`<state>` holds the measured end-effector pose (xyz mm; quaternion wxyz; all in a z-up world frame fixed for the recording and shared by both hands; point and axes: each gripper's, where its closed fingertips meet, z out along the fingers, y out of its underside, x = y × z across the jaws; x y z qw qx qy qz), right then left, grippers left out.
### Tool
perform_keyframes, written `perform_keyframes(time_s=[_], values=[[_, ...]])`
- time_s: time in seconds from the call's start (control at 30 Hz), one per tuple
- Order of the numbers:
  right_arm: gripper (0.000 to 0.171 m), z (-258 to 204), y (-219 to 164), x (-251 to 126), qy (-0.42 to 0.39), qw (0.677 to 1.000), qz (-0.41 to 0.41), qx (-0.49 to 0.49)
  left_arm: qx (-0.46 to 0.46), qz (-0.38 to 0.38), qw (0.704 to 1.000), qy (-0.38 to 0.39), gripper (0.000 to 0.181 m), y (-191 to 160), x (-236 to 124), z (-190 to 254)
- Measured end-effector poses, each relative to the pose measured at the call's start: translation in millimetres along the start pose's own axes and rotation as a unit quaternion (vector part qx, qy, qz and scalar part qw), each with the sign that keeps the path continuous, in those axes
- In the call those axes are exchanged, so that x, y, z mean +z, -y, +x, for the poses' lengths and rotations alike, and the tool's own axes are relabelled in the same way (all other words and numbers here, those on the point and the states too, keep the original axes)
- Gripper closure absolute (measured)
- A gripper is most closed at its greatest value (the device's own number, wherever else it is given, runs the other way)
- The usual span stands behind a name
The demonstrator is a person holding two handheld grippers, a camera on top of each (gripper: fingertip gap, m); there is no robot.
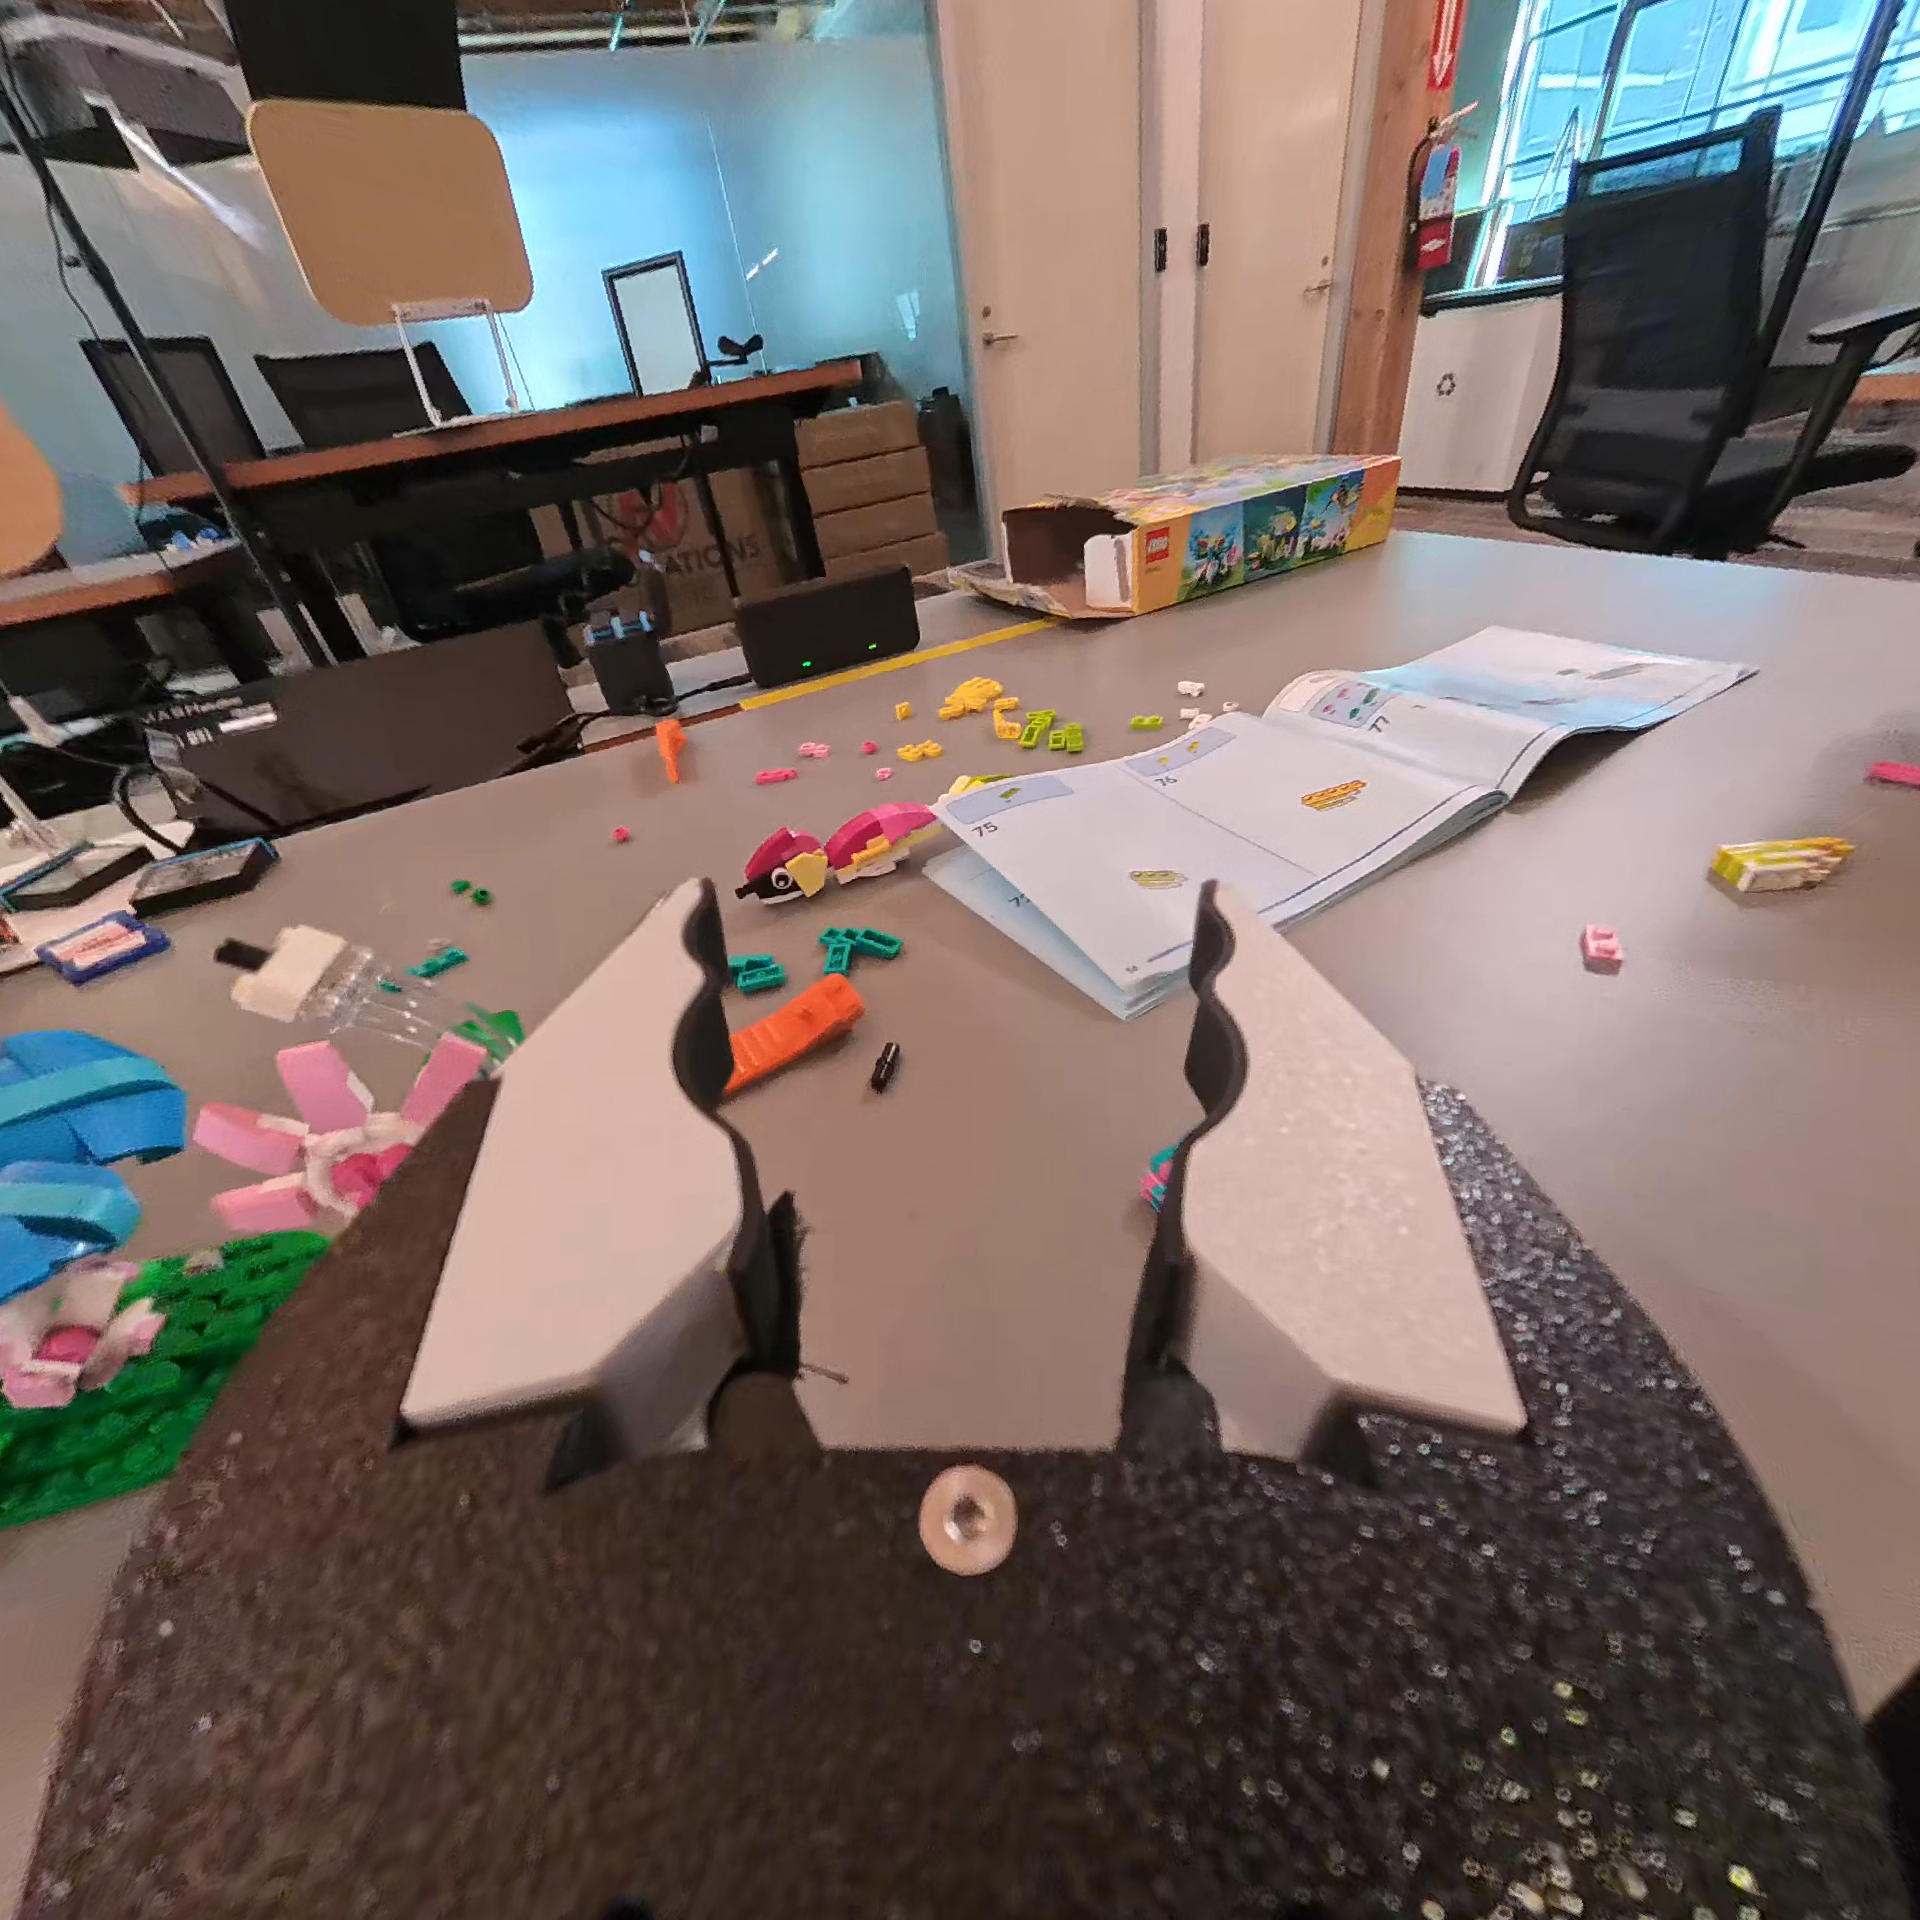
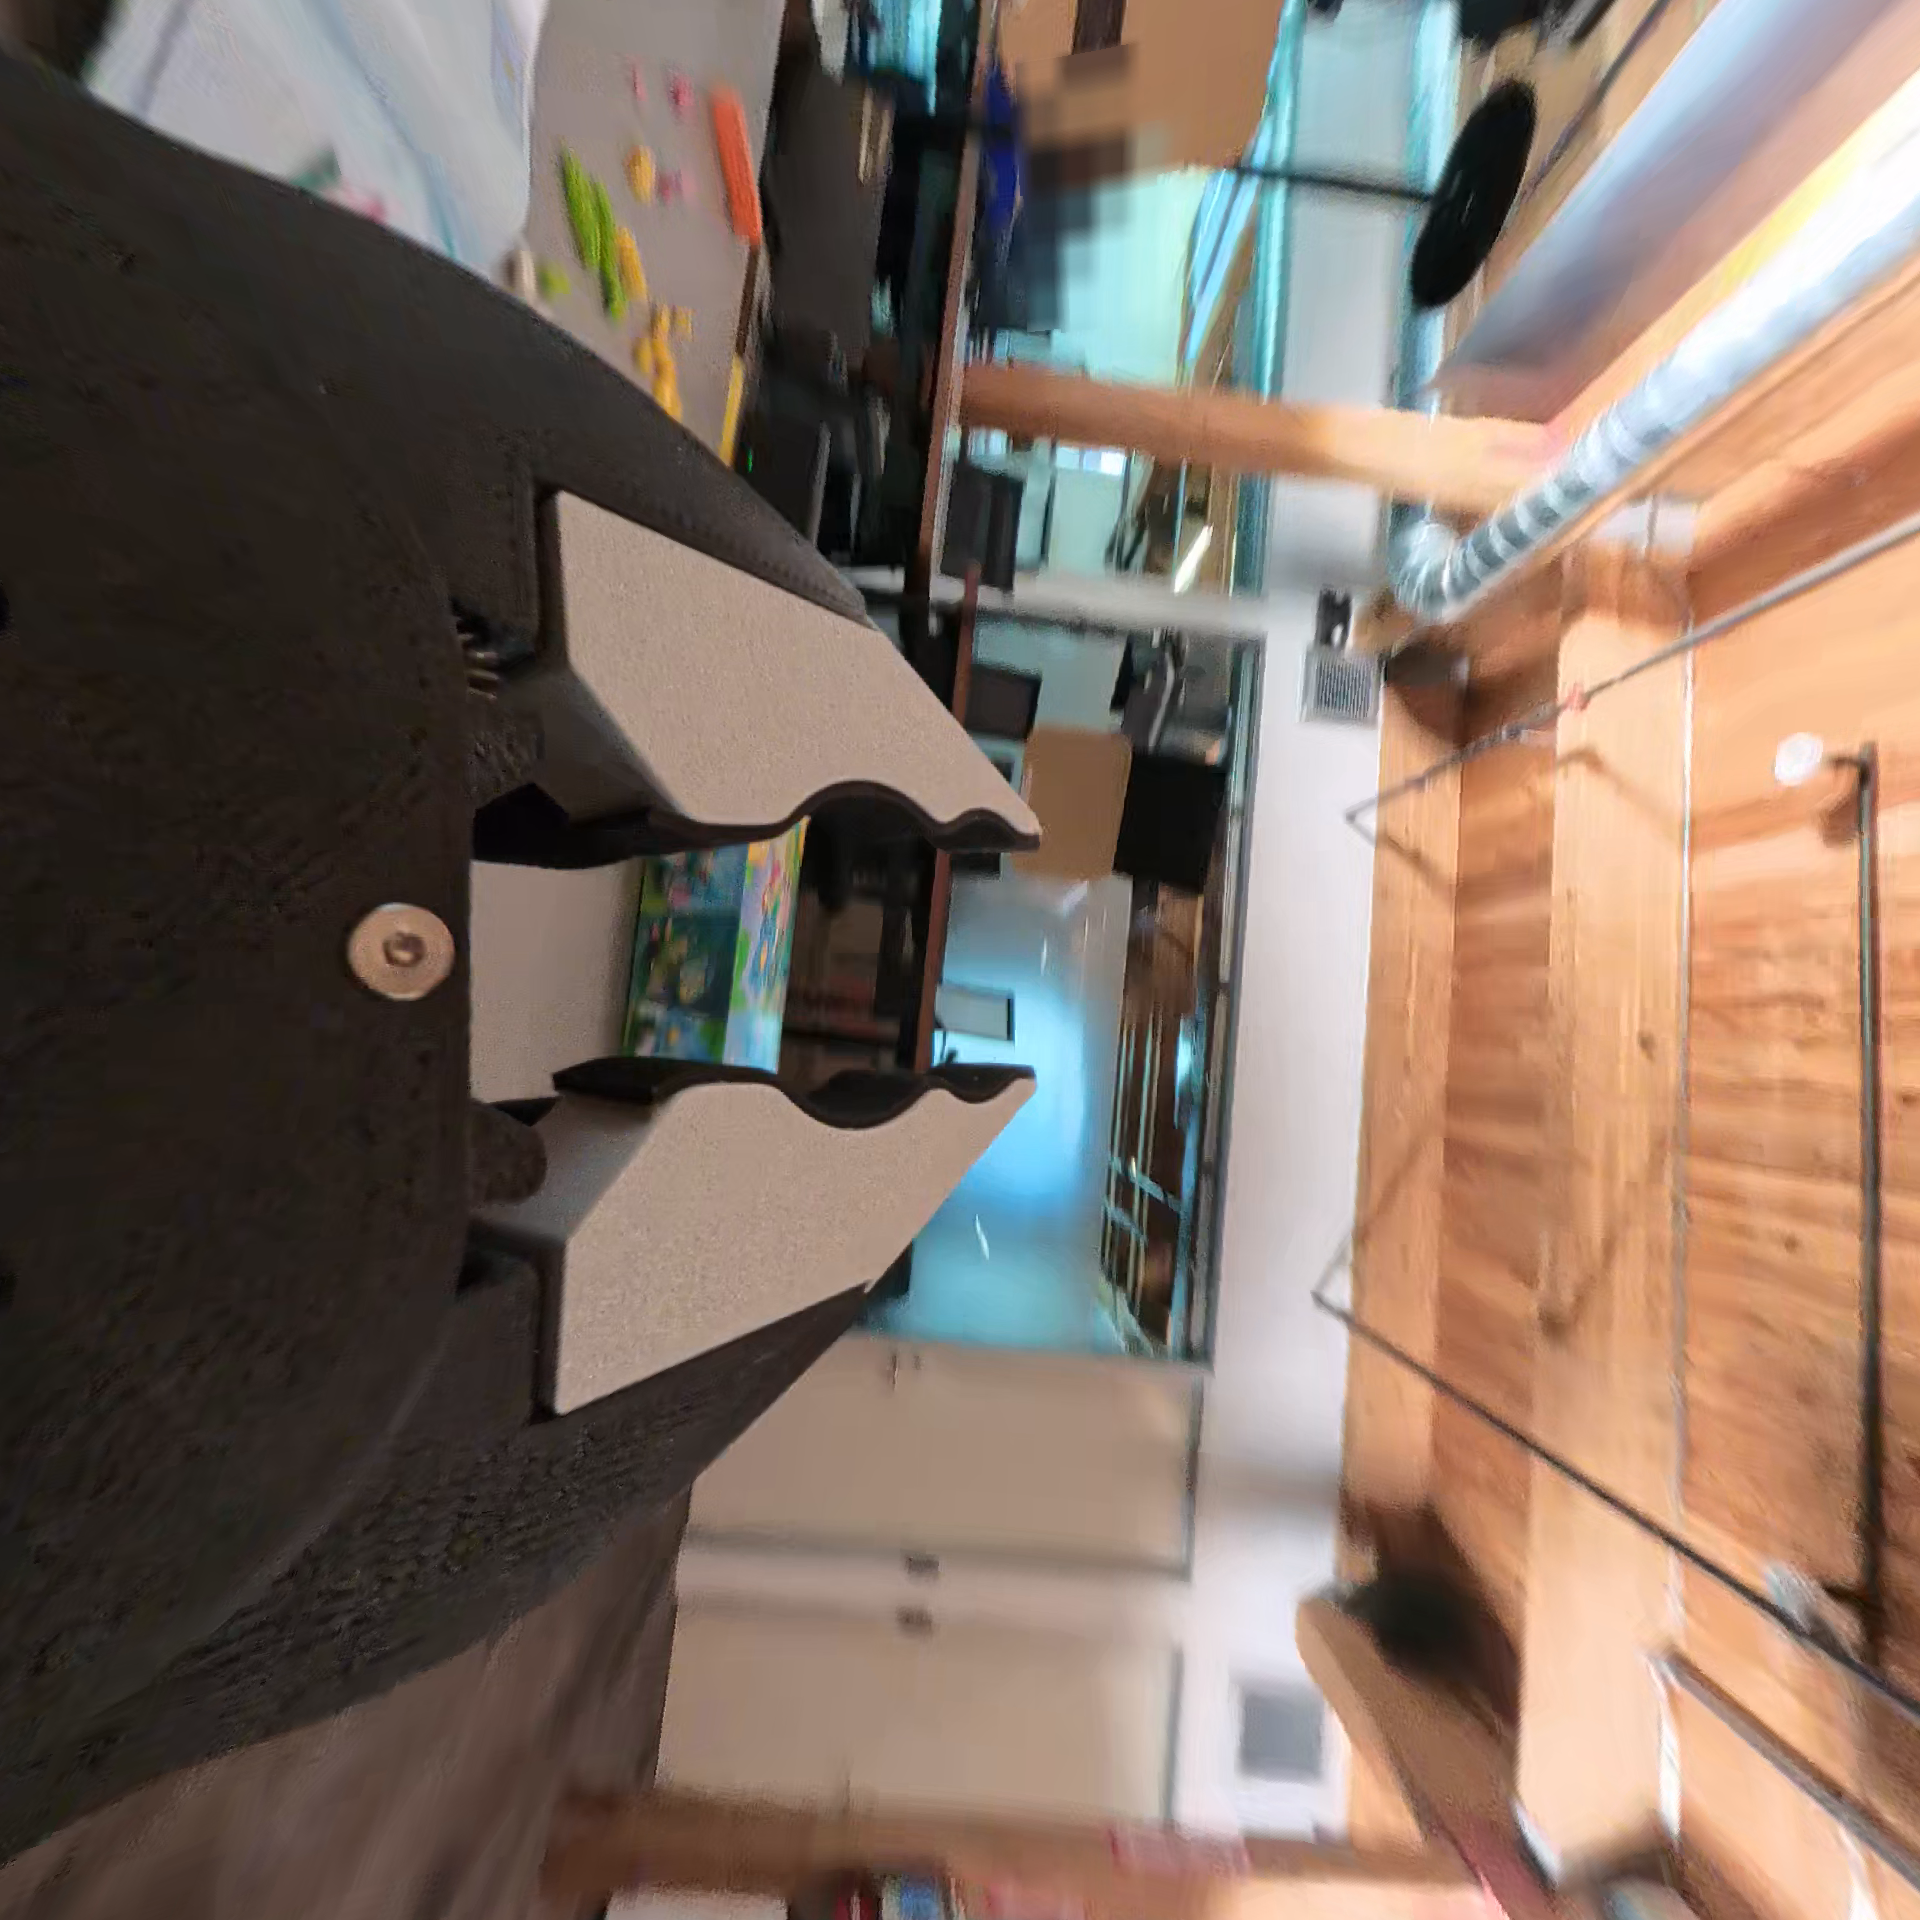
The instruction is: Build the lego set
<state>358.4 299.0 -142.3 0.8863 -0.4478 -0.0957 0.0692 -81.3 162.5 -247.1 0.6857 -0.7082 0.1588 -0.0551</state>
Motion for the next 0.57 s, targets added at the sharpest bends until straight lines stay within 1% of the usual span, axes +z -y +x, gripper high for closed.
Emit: perform_keyframes(time_s=[0.03,0.1,0.13,0.23,0.37,0.5,0.57], values=[[0.127,3.1,-1.2,0.8,-0.007,1.000,-0.003,-0.006,0.007,0.001,1.000,-0.001,0.094,0.6,0.8,1.7],[0.124,-8.7,2.8,4.7,0.037,0.999,-0.014,0.008,0.016,0.000,1.000,-0.007,0.095,0.9,1.8,5.0],[0.124,-11.1,1.3,5.7,0.042,0.999,-0.016,0.001,0.017,-0.005,1.000,-0.008,0.097,0.1,1.7,5.5],[0.122,-19.8,-6.6,8.0,0.054,0.998,-0.034,-0.028,0.016,-0.017,1.000,0.000,0.101,0.4,-1.1,0.0],[0.122,-36.9,-13.1,9.8,0.080,0.992,-0.051,-0.087,0.019,-0.022,1.000,0.009,0.110,12.9,-6.7,-12.9],[0.122,-57.1,-25.0,10.2,0.119,0.982,-0.075,-0.124,0.061,-0.068,0.996,0.022,0.113,24.8,-4.5,-26.4],[0.123,-63.2,-28.1,10.2,0.130,0.979,-0.080,-0.138,0.084,-0.088,0.992,0.020,0.118,36.8,-1.4,-31.3]])
